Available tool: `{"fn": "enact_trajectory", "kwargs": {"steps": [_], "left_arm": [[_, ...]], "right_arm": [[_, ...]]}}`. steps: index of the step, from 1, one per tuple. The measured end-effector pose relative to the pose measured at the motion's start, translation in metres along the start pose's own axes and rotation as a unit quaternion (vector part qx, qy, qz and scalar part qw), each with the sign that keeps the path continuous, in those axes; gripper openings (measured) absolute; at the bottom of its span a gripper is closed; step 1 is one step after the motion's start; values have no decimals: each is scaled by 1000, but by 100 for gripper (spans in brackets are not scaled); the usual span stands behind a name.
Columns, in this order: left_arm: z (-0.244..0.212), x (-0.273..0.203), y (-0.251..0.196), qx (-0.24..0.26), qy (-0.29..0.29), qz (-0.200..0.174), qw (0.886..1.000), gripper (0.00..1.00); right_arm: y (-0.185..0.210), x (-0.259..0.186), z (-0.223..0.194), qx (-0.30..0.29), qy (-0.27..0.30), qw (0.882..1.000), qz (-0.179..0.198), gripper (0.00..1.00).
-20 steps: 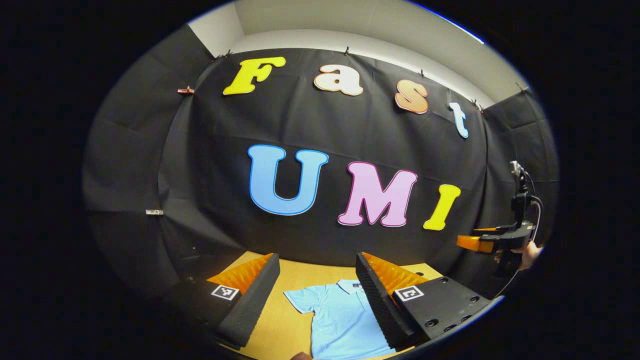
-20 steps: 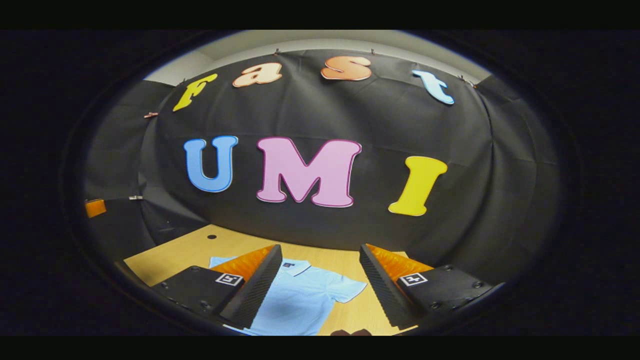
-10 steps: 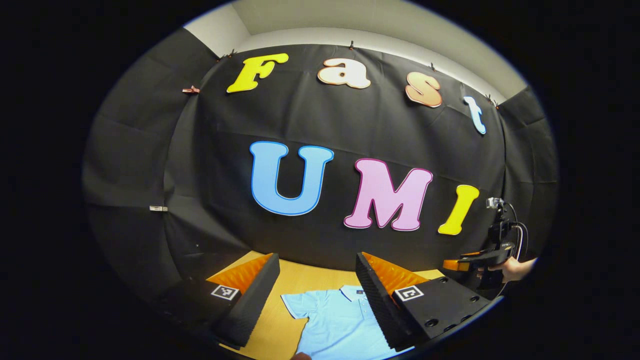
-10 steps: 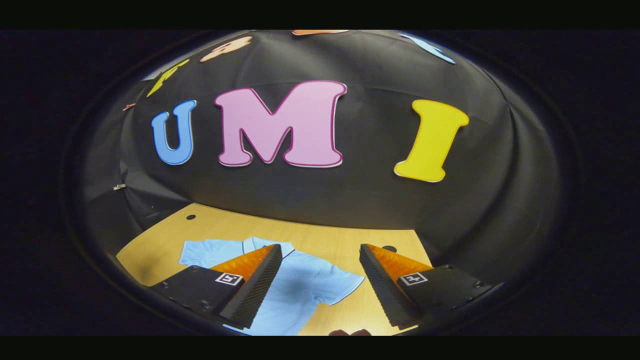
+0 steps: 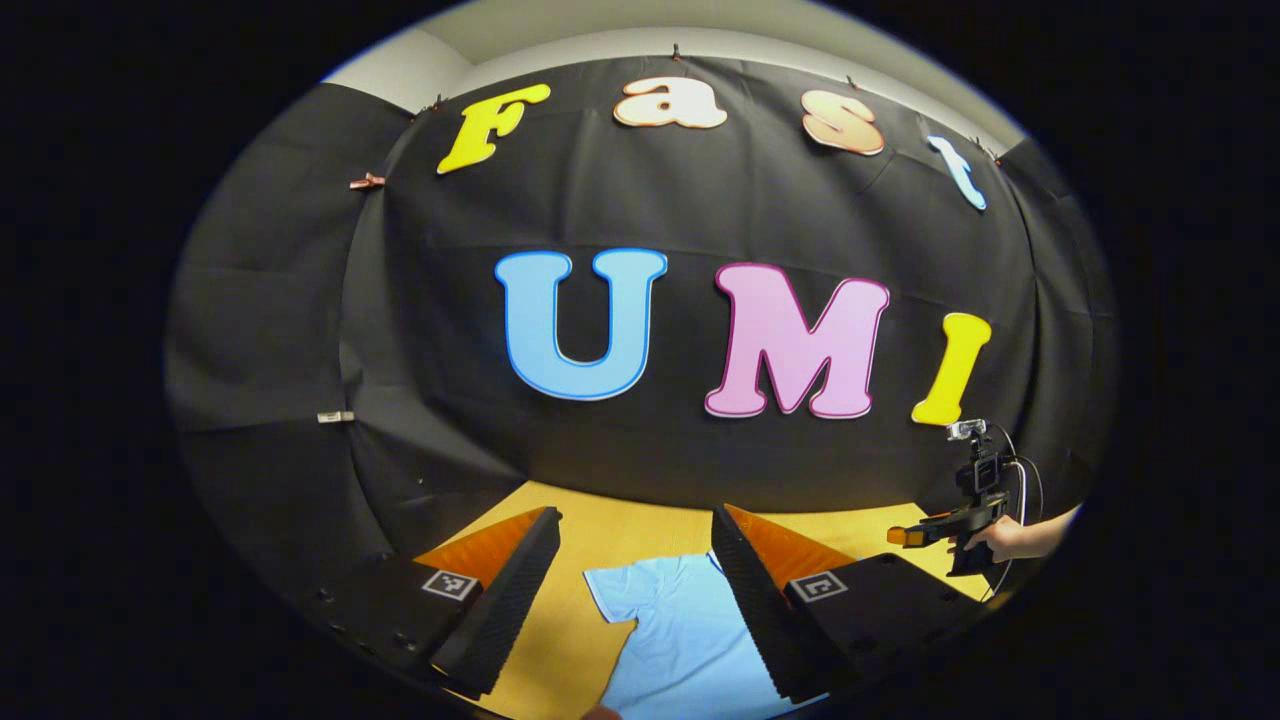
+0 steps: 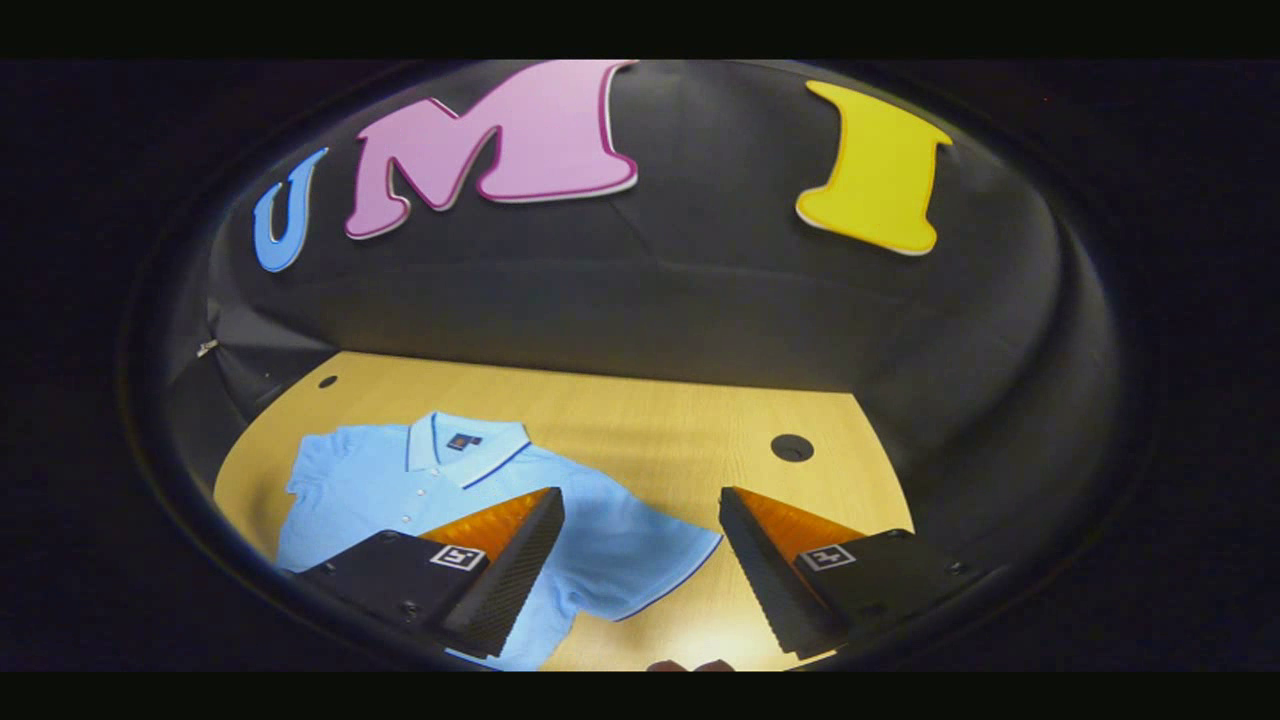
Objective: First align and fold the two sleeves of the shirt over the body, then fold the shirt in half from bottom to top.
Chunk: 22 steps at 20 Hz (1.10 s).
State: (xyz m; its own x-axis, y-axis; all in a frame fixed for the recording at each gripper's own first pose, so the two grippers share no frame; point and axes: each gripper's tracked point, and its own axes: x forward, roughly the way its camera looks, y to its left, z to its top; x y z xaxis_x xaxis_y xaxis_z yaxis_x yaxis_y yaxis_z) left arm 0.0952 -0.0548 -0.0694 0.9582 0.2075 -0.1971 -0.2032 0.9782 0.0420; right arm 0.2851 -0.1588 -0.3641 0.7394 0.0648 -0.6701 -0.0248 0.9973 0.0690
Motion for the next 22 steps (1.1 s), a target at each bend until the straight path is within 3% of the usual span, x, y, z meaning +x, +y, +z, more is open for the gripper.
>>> {"fn": "enact_trajectory", "kwargs": {"steps": [8, 9, 10, 12, 13, 15, 18, 19, 20, 22], "left_arm": [[-47, 11, -16, 23, 74, 31, 997, 98], [-47, 12, -16, 26, 75, 30, 996, 98], [-48, 12, -15, 27, 77, 29, 996, 97], [-50, 13, -17, 30, 81, 26, 996, 98], [-49, 14, -17, 29, 82, 26, 996, 98], [-51, 16, -18, 25, 88, 27, 995, 98], [-51, 19, -18, 21, 94, 26, 995, 98], [-50, 19, -18, 22, 95, 27, 995, 98], [-50, 19, -18, 24, 96, 29, 995, 98], [-50, 19, -18, 23, 90, 28, 995, 98]], "right_arm": [[-24, 74, -91, 59, 129, 990, -6, 98], [-24, 78, -100, 64, 139, 988, -6, 99], [-28, 82, -95, 59, 135, 989, -12, 92], [-30, 84, -97, 50, 133, 990, -24, 89], [-28, 87, -99, 44, 133, 990, -22, 94], [-19, 85, -99, 40, 138, 990, -10, 70], [-16, 85, -95, 60, 137, 989, -9, 5], [-14, 84, -95, 67, 138, 988, -6, 5], [-14, 82, -92, 71, 132, 989, -3, 16], [-9, 75, -78, 83, 114, 990, 10, 11]]}}
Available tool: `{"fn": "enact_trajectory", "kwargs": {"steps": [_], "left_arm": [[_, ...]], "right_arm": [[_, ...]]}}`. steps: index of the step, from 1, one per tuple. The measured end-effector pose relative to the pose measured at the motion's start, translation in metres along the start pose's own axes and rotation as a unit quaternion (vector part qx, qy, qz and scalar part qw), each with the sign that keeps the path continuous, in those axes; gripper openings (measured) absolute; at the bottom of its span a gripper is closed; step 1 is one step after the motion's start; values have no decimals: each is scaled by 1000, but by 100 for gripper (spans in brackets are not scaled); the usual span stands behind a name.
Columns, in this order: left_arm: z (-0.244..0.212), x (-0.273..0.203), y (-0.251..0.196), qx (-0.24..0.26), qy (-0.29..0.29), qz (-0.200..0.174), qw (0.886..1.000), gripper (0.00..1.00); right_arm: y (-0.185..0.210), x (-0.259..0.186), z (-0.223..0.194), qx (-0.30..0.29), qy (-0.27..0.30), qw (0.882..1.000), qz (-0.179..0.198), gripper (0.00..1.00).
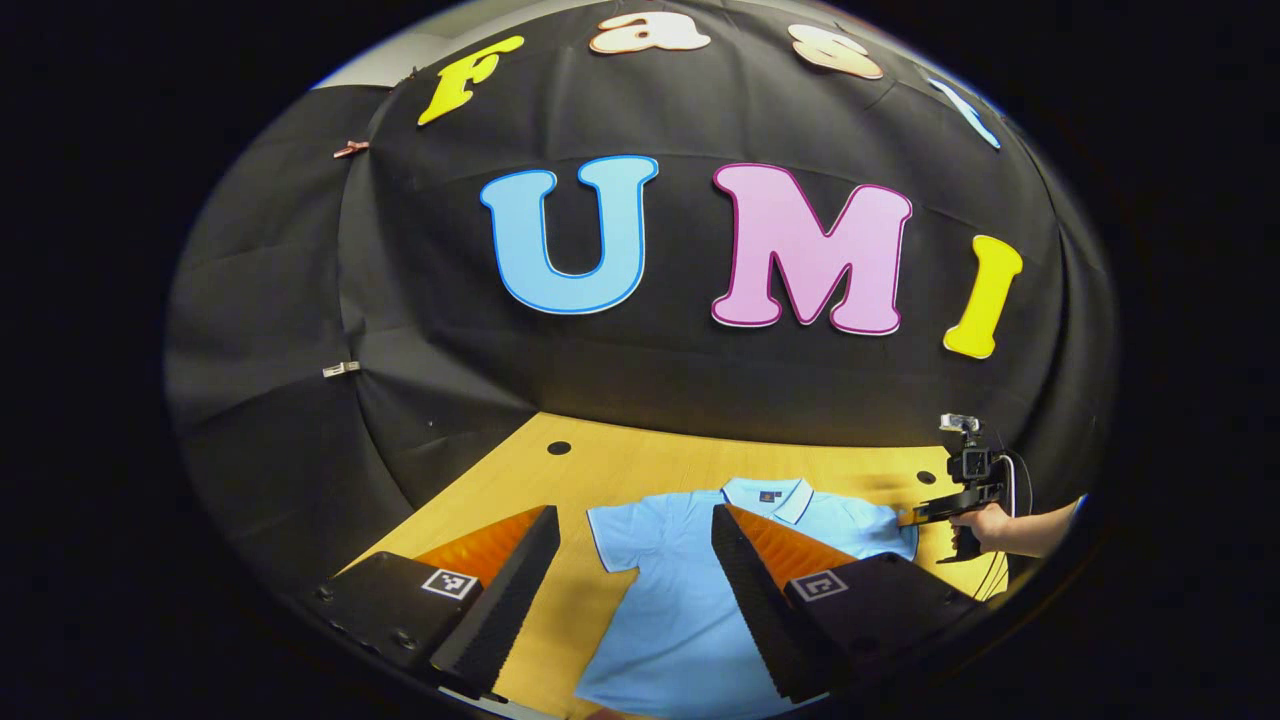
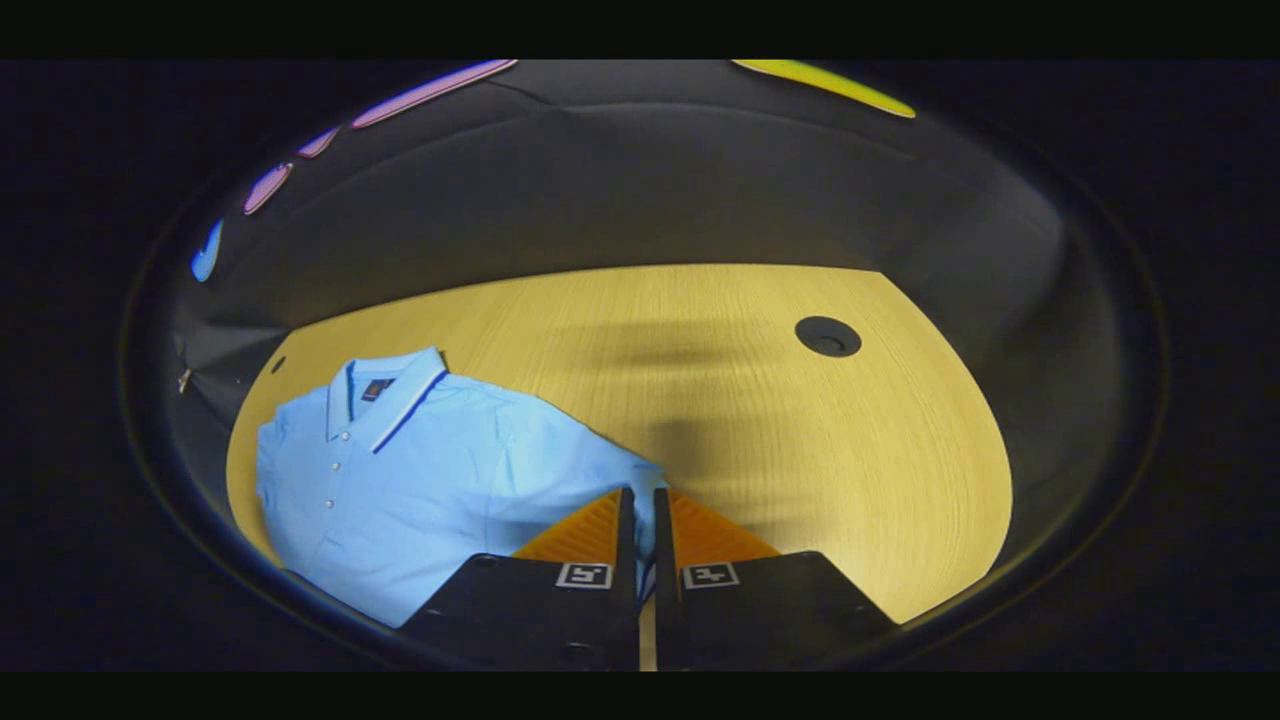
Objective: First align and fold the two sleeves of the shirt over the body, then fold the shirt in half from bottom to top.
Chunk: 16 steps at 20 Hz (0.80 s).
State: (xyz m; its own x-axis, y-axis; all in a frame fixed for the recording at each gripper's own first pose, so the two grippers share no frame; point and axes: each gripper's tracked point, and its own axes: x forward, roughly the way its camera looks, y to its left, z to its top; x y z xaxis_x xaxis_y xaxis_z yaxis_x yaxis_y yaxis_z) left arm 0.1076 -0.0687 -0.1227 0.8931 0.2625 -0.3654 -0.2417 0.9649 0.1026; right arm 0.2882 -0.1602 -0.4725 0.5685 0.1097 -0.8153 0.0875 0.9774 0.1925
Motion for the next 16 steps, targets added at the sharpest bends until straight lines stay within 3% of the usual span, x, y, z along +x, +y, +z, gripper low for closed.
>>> {"fn": "enact_trajectory", "kwargs": {"steps": [3, 7, 9, 11, 16], "left_arm": [[-5, 7, -4, -14, -1, -2, 1000, 98], [-25, 19, 5, -45, 16, -36, 998, 97], [-36, 28, 27, -45, 32, -31, 998, 97], [-39, 34, 51, -39, 38, -23, 998, 98], [-53, 47, 79, -55, 59, -25, 996, 98]], "right_arm": [[27, -16, 12, 29, -9, 999, 25, 11], [76, -27, 25, -2, -26, 998, 51, 7], [104, -25, 19, -20, -21, 998, 64, 11], [124, -18, 12, -32, -18, 997, 64, 7], [148, -1, -7, -53, -13, 997, 63, 11]]}}
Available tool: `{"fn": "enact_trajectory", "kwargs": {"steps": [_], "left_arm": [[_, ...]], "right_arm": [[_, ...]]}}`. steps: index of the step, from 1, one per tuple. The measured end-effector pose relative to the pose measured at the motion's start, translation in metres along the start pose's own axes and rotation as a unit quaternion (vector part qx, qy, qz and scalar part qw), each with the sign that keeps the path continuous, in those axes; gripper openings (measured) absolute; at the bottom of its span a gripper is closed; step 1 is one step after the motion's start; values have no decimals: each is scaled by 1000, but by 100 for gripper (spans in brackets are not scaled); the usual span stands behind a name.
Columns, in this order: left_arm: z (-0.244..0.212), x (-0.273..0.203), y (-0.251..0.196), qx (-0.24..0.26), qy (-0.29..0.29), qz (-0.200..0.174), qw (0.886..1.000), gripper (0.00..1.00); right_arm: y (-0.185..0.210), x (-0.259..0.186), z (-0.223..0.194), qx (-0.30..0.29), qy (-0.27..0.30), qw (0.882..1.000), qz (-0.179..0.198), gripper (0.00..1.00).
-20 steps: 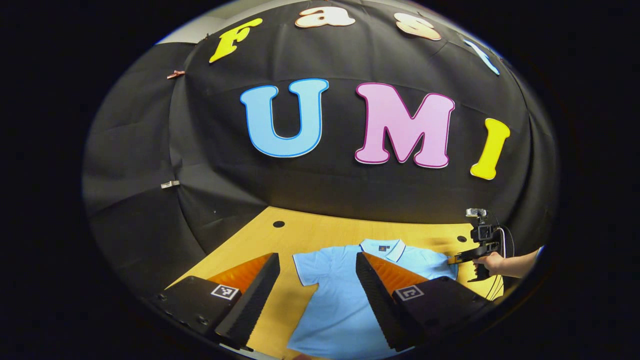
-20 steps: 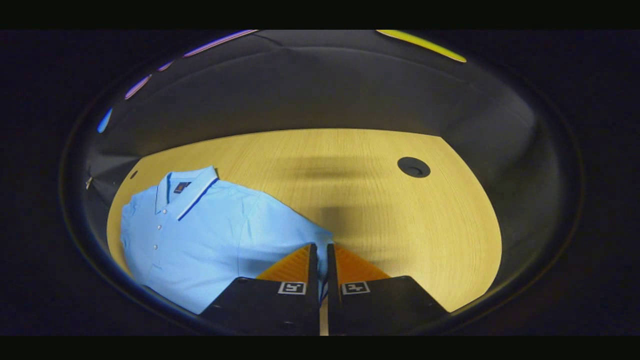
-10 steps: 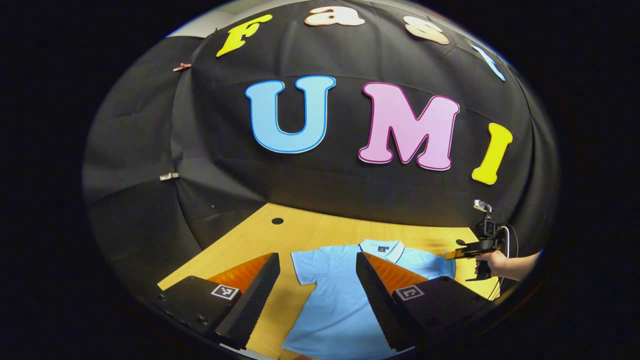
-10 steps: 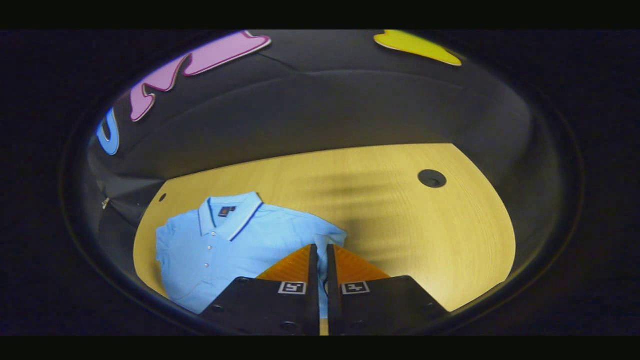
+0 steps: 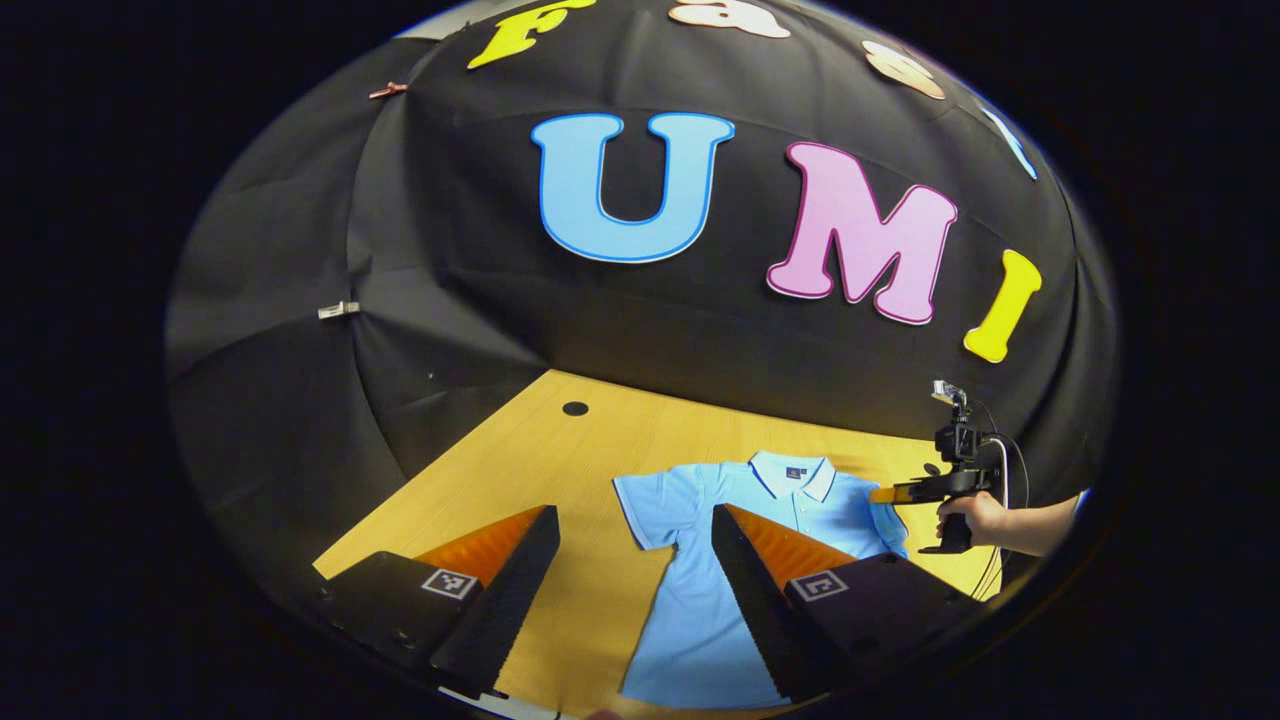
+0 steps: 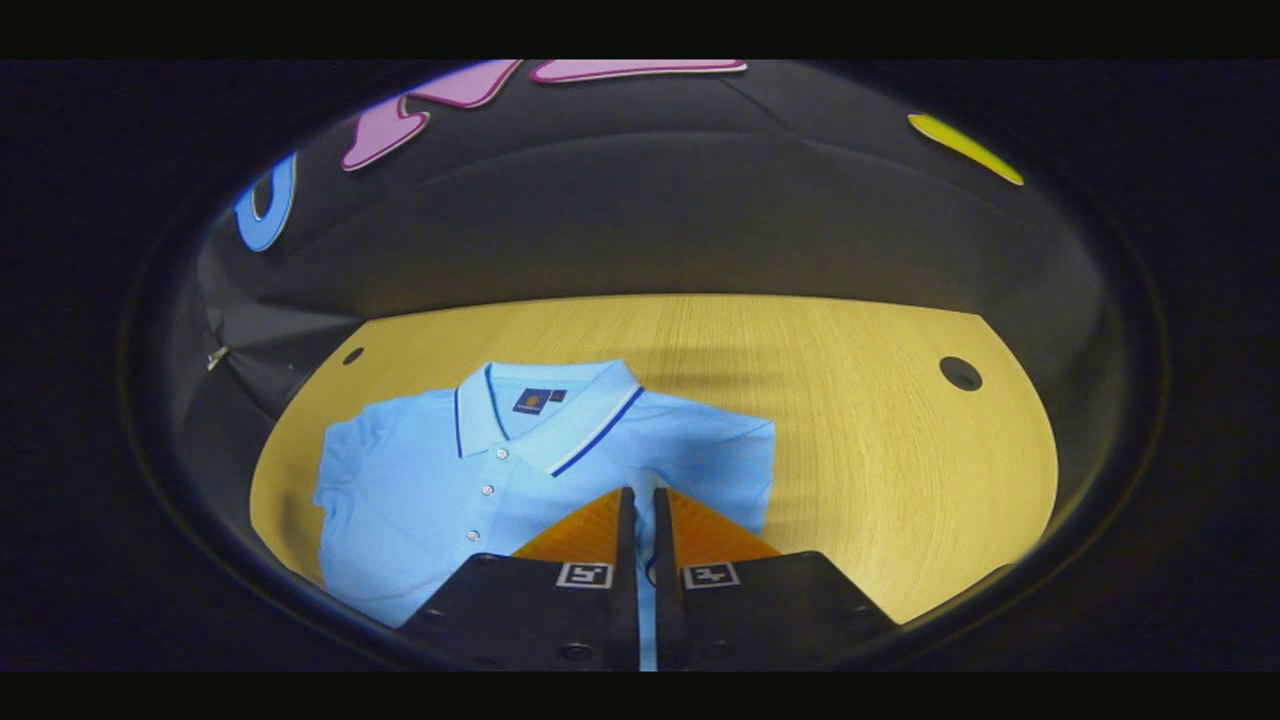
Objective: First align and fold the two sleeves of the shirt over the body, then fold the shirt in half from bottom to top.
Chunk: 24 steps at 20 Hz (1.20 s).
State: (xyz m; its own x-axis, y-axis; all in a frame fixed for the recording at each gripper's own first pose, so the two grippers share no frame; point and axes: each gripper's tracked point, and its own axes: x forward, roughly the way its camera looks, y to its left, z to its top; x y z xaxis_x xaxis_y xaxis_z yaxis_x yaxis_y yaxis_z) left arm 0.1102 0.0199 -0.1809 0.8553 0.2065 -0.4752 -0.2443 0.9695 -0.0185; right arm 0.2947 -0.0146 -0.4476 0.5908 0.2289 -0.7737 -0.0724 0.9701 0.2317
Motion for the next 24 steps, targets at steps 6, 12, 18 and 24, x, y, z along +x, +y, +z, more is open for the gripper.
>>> {"fn": "enact_trajectory", "kwargs": {"steps": [6, 12, 18, 24], "left_arm": [[0, 25, 1, 10, 12, -9, 1000, 98], [2, 77, -25, 24, 26, -47, 998, 98], [-14, 153, -35, 21, 66, -59, 996, 98], [-44, 232, -28, 39, 119, -44, 991, 98]], "right_arm": [[12, -2, -3, 2, -22, 1000, 18, 62], [7, -36, 16, -3, -61, 998, 23, 96], [-10, -95, 16, -14, -88, 996, 24, 97], [-45, -146, -9, 8, -96, 995, 1, 98]]}}
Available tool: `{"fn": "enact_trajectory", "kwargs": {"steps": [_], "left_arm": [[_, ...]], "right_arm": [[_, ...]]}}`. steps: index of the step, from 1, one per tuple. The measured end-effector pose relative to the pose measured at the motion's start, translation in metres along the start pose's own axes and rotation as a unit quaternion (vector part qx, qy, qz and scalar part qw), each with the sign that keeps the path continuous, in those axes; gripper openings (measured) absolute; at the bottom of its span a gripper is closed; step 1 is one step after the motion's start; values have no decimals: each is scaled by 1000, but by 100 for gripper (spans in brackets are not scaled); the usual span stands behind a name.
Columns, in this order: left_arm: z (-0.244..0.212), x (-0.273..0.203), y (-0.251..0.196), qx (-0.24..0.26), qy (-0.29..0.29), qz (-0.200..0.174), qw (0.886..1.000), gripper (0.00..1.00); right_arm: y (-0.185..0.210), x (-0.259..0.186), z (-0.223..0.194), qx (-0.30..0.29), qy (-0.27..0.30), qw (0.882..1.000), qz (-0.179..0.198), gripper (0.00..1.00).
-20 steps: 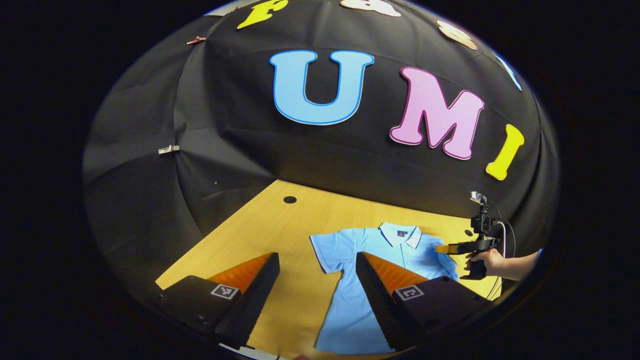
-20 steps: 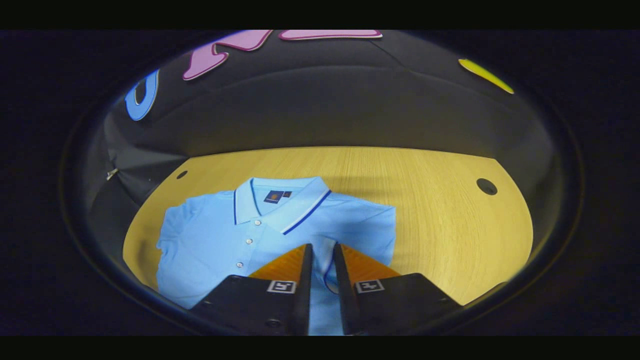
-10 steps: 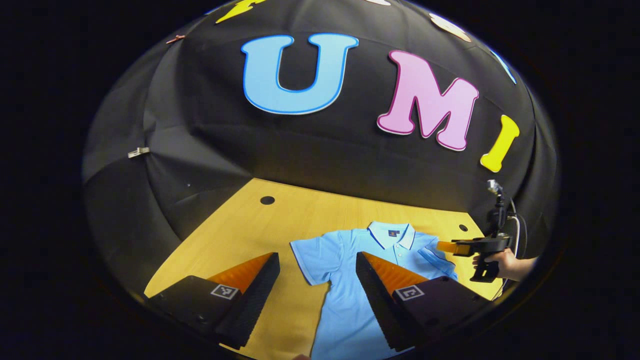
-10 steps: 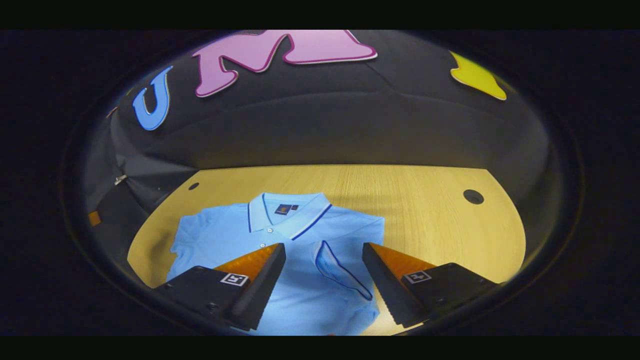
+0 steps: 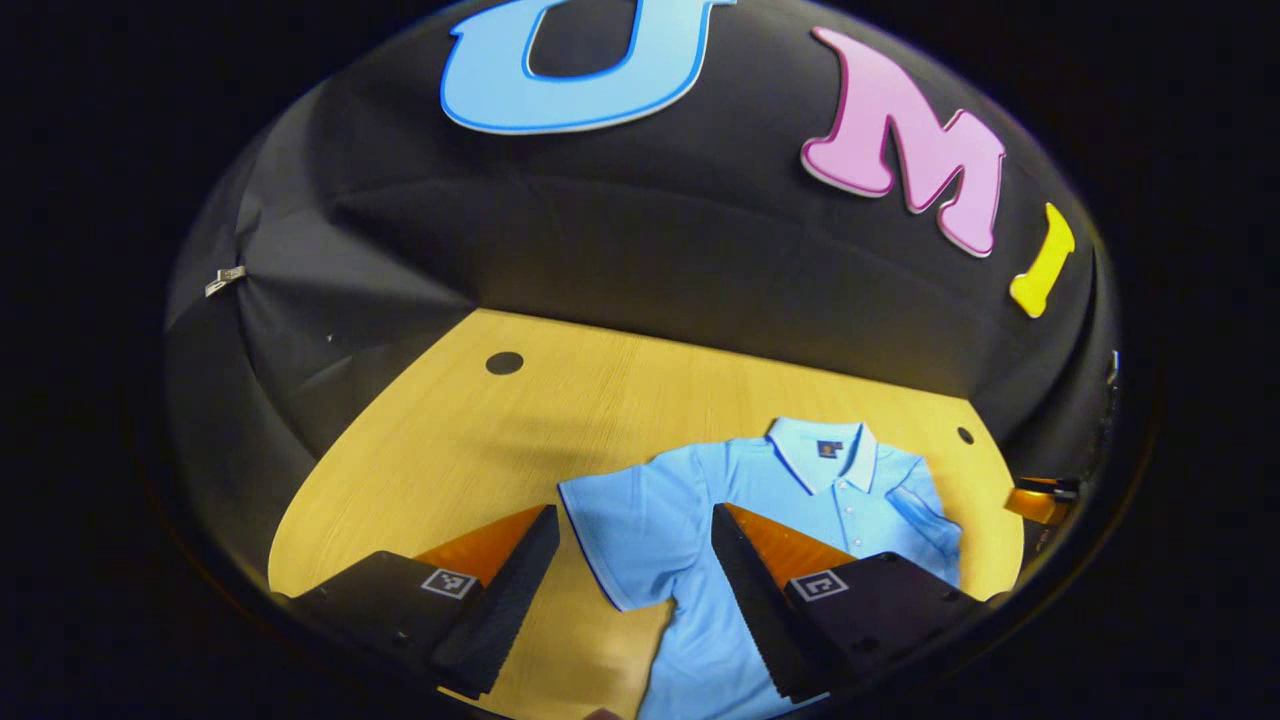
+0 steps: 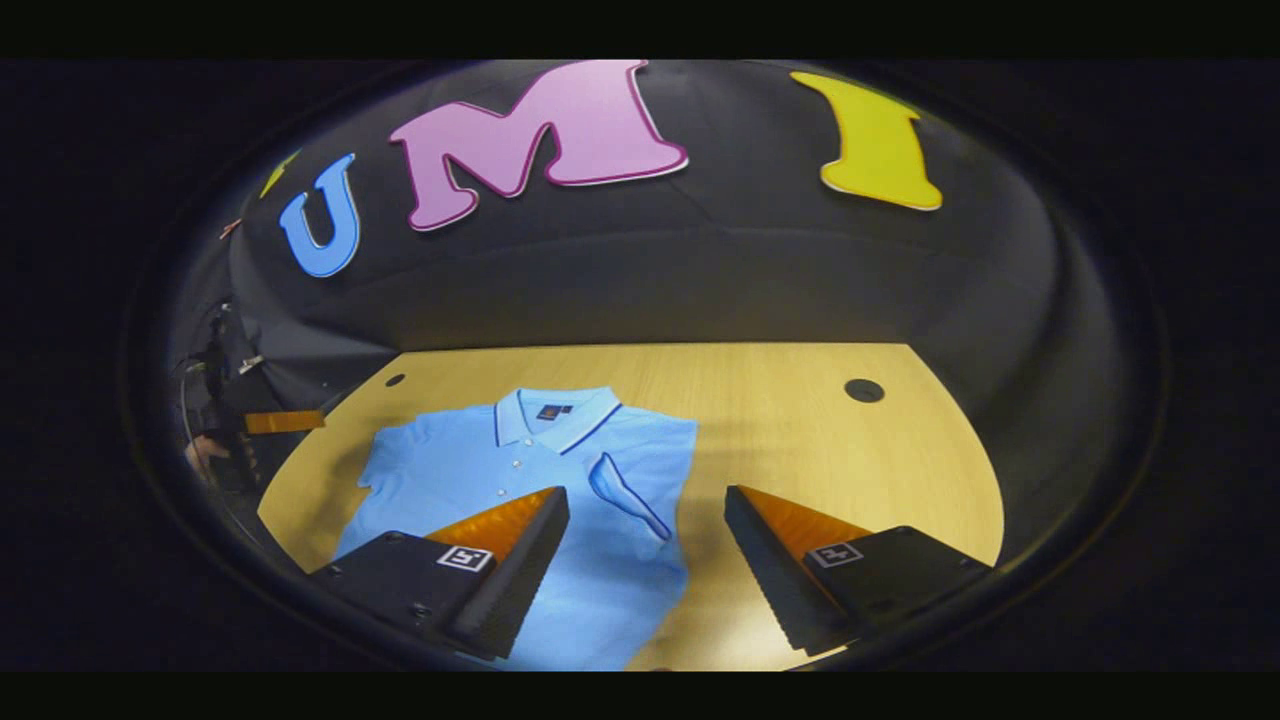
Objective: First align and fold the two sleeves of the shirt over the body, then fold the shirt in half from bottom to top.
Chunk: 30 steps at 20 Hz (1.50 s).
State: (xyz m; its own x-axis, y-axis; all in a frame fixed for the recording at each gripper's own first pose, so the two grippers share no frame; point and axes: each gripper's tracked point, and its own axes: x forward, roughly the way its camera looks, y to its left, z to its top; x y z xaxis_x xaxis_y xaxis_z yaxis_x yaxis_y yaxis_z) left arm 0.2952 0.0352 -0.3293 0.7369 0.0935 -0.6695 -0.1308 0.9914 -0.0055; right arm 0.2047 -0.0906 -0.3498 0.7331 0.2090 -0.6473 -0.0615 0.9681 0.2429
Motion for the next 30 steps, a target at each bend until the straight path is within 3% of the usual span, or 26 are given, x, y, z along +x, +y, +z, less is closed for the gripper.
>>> {"fn": "enact_trajectory", "kwargs": {"steps": [9, 10, 12, 18, 22, 23, 24, 28, 30], "left_arm": [[-37, 86, 17, 12, 88, 29, 996, 98], [-44, 91, 17, 13, 98, 33, 995, 98], [-57, 100, 19, 10, 122, 40, 992, 98], [-58, 107, 16, 31, 117, 39, 992, 99], [-54, 110, -4, 31, 99, 37, 994, 10], [-55, 111, -4, 30, 101, 37, 994, 5], [-53, 111, -4, 29, 99, 35, 994, 9], [-42, 103, -6, 21, 90, 34, 995, 7], [-29, 96, -18, 40, 73, 21, 996, 7]], "right_arm": [[-38, -51, -38, 27, 21, 999, -35, 98], [-41, -55, -39, 31, 22, 999, -38, 91], [-48, -60, -44, 34, 25, 998, -46, 91], [-53, -67, -53, 34, 33, 998, -52, 92], [-53, -62, -55, 45, 33, 997, -47, 92], [-51, -62, -53, 46, 30, 997, -47, 98], [-51, -63, -53, 46, 29, 997, -48, 98], [-49, -63, -55, 44, 29, 997, -49, 98], [-47, -62, -55, 47, 29, 997, -47, 98]]}}
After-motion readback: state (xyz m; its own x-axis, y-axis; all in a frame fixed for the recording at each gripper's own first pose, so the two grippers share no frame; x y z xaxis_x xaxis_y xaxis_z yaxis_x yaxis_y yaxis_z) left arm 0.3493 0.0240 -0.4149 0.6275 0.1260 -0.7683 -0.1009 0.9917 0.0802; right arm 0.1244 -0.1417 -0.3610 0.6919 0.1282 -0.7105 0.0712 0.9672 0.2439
